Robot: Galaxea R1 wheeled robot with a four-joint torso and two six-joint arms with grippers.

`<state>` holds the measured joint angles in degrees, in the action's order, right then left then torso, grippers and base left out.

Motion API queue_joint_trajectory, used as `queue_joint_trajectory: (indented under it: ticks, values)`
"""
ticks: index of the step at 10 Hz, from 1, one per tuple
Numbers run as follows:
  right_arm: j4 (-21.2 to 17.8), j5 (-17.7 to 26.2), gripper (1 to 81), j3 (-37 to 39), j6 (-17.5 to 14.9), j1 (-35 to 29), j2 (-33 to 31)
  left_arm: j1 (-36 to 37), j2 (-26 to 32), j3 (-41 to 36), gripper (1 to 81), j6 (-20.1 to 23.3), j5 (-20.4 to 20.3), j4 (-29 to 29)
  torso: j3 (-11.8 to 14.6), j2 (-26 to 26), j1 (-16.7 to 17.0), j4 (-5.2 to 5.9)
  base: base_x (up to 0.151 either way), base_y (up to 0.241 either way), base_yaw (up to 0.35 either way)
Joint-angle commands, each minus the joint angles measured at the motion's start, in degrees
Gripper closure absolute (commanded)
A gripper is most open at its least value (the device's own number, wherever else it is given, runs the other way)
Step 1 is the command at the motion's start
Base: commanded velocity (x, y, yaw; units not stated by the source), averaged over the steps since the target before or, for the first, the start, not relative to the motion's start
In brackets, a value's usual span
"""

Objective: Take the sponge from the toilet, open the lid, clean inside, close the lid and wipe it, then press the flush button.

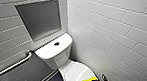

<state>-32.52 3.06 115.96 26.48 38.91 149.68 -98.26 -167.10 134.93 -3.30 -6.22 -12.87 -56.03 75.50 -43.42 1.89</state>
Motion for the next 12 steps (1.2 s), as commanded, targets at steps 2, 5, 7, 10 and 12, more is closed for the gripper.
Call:
queue_joint_trajectory:
  ticks: [2, 5, 7, 10, 12]
  values:
    - [-1.14, 4.94, 1.0, 3.03, 1.55, -5.81, 2.85, -2.08, -0.35, -0.36, 1.0, -0.12, 4.81, 0.39, 0.0, 5.88, -3.78, 0.0, 0.0, 0.0, 0.0]
    - [-1.14, 6.69, 1.0, 4.0, 2.34, -7.83, 3.46, -2.08, -0.35, -0.27, 1.0, -0.21, 4.72, 0.48, -0.02, 2.97, -1.83, 0.0, 0.0, 0.0, 0.0]
    - [-1.14, 7.14, 1.0, 5.06, 3.84, -8.54, 3.29, -2.08, -0.35, -0.27, 1.0, -0.21, 4.81, 0.83, -0.04, 3.45, -2.16, 0.0, 0.0, 0.0, 0.0]
    - [-1.05, 7.22, 1.0, 6.72, 5.07, -7.4, 3.99, -2.08, -0.35, -0.27, 1.0, -0.12, 4.81, 1.45, -0.04, 3.43, -2.16, 0.0, 0.0, 0.0, 0.0]
    - [-0.35, 7.31, 1.0, 8.48, 5.07, -7.04, 4.17, -2.08, -0.35, -0.27, 1.0, -0.21, 4.81, 1.45, -0.06, 3.45, -2.16, 0.0, 0.0, 0.0, 0.0]
